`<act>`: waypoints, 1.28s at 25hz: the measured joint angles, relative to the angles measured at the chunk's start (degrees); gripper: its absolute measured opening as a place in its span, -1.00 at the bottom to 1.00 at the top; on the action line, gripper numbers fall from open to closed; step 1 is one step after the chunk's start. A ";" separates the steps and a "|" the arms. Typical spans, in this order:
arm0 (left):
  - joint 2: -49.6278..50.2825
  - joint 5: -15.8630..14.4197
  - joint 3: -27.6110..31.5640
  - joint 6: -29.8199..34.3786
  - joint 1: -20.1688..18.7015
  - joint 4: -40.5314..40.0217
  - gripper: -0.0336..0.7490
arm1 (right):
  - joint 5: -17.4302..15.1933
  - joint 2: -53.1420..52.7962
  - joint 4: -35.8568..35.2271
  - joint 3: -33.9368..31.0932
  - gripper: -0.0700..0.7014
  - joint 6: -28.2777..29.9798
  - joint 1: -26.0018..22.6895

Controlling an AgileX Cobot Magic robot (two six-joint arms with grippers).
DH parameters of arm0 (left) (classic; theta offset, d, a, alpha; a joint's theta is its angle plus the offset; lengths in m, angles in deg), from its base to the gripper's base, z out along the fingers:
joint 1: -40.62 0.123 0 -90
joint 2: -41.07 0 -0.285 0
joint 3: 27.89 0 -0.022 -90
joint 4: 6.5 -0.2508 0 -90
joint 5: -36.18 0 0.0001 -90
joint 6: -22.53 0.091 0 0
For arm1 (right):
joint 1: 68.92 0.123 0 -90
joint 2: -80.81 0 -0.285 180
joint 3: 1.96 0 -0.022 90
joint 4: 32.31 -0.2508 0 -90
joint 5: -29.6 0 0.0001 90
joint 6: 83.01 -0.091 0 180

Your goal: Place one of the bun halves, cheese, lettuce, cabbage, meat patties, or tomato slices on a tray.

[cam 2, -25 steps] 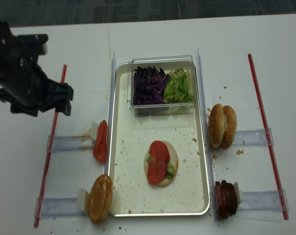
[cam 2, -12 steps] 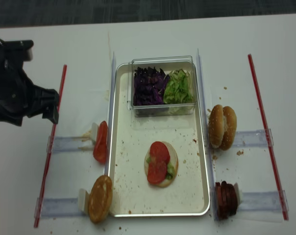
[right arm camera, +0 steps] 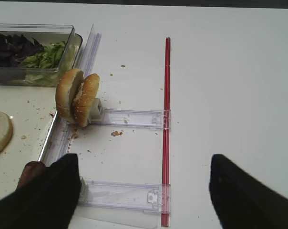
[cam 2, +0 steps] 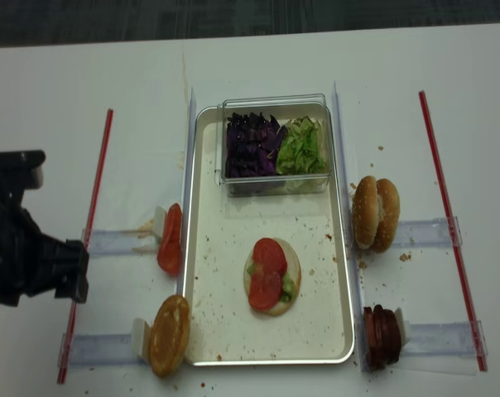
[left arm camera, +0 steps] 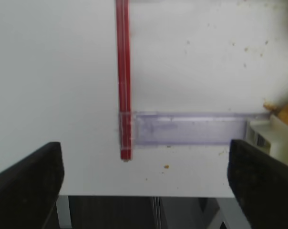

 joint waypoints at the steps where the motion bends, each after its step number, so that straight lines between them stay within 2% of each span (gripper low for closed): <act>1: -2.08 -0.58 1.15 0.00 0.00 0.10 0.81 | 0.00 0.00 0.00 0.00 0.71 0.00 0.00; 8: -14.38 -3.41 6.39 0.09 0.00 0.10 0.81 | -0.09 0.00 0.00 0.00 0.71 0.00 0.00; 18: -27.32 -4.60 13.01 -0.06 0.00 0.10 0.81 | -0.09 0.00 0.00 0.00 0.71 0.00 0.00; 32: -52.15 -6.09 13.38 -0.59 0.00 0.77 0.81 | -0.09 0.00 0.00 0.00 0.71 0.00 0.00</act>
